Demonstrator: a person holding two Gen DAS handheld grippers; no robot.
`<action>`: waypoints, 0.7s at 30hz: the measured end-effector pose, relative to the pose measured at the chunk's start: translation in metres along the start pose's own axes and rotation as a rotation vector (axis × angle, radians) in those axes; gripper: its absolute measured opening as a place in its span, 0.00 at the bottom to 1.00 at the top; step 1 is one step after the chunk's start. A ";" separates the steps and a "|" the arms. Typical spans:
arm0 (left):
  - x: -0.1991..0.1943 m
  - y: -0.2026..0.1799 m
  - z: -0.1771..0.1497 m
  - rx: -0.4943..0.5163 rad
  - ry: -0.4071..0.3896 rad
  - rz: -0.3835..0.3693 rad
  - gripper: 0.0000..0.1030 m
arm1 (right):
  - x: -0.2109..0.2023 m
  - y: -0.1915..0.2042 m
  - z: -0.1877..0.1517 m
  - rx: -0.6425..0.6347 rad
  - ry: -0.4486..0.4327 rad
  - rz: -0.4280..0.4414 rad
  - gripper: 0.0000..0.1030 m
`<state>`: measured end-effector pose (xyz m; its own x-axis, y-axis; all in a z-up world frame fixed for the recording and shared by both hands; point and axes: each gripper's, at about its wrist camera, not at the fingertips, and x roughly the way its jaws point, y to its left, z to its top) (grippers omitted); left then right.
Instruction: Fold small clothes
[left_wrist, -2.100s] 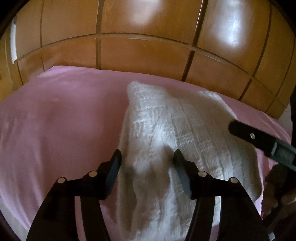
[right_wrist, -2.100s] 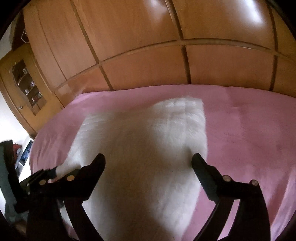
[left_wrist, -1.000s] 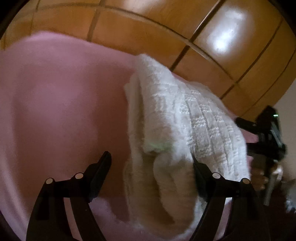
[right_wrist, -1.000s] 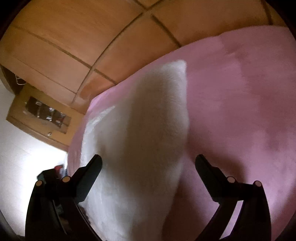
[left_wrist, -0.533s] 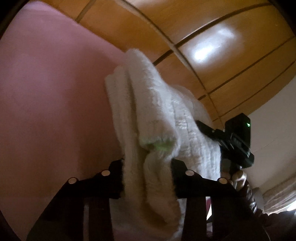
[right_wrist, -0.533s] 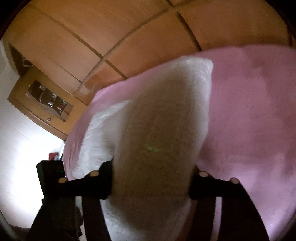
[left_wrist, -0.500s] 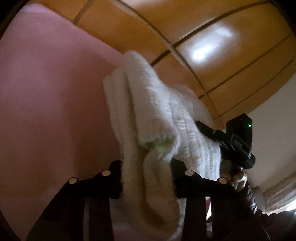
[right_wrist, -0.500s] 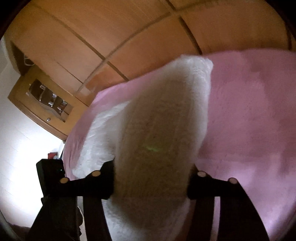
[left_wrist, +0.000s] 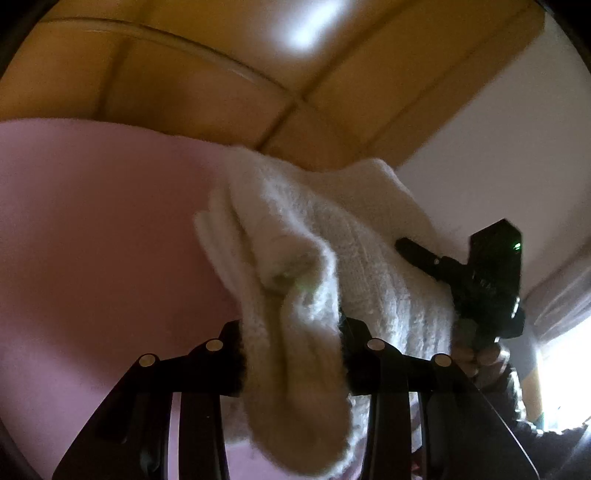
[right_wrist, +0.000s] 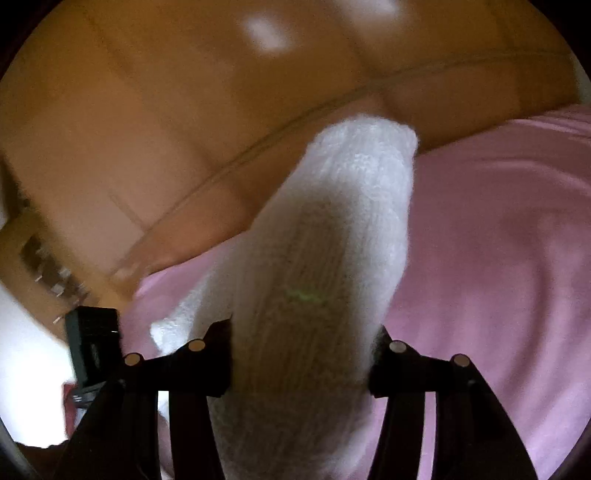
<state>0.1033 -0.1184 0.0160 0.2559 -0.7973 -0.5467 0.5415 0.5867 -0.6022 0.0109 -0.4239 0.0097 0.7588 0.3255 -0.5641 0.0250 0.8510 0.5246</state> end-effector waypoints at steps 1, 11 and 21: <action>0.018 -0.009 0.002 0.021 0.029 0.010 0.34 | 0.000 -0.012 0.000 0.015 0.004 -0.035 0.54; 0.067 -0.050 -0.014 0.194 0.084 0.307 0.46 | -0.059 -0.046 -0.036 0.063 -0.152 -0.225 0.75; 0.058 -0.034 -0.042 0.156 0.021 0.394 0.49 | -0.017 0.029 -0.097 -0.190 -0.046 -0.347 0.34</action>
<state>0.0663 -0.1784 -0.0191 0.4524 -0.5122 -0.7300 0.5204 0.8164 -0.2503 -0.0640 -0.3652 -0.0276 0.7552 -0.0096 -0.6554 0.1674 0.9695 0.1787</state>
